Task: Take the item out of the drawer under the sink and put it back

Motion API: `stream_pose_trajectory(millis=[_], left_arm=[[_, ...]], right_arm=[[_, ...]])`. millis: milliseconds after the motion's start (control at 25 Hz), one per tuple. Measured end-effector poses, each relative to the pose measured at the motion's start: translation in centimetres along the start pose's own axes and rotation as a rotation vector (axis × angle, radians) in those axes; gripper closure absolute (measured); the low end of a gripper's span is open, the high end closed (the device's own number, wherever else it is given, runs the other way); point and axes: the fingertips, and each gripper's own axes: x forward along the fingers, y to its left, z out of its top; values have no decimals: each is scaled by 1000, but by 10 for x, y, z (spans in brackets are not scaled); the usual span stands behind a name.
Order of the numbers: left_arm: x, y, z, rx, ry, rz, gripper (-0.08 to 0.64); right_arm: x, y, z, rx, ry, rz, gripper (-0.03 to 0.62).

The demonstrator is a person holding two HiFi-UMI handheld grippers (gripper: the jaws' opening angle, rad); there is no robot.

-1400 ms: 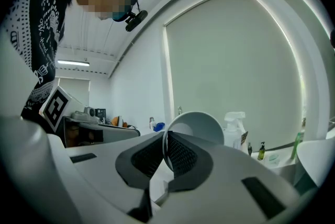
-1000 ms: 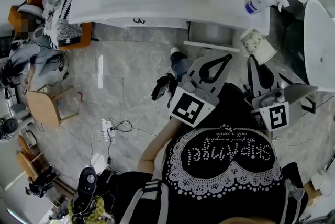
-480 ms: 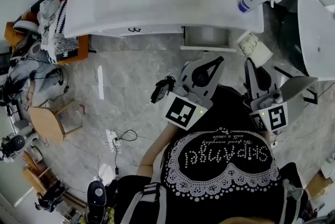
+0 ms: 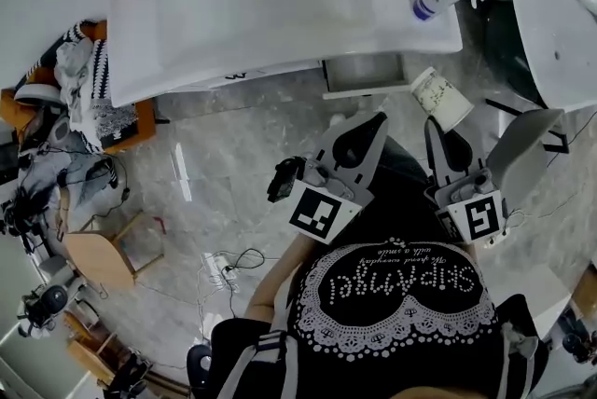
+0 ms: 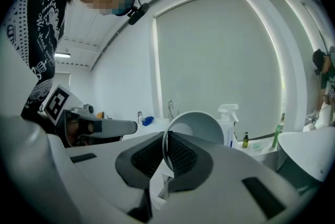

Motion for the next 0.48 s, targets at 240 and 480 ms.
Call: stream_pose_trajectory(millis=[240,480], left_arm=[[-2,0,5,7,-5,-6,557],[-17,21,16,15,-31,50,557]], right_arm=[[3,7,-1,9,-4,8,568],[21,18,11,-47,-75,35,568]])
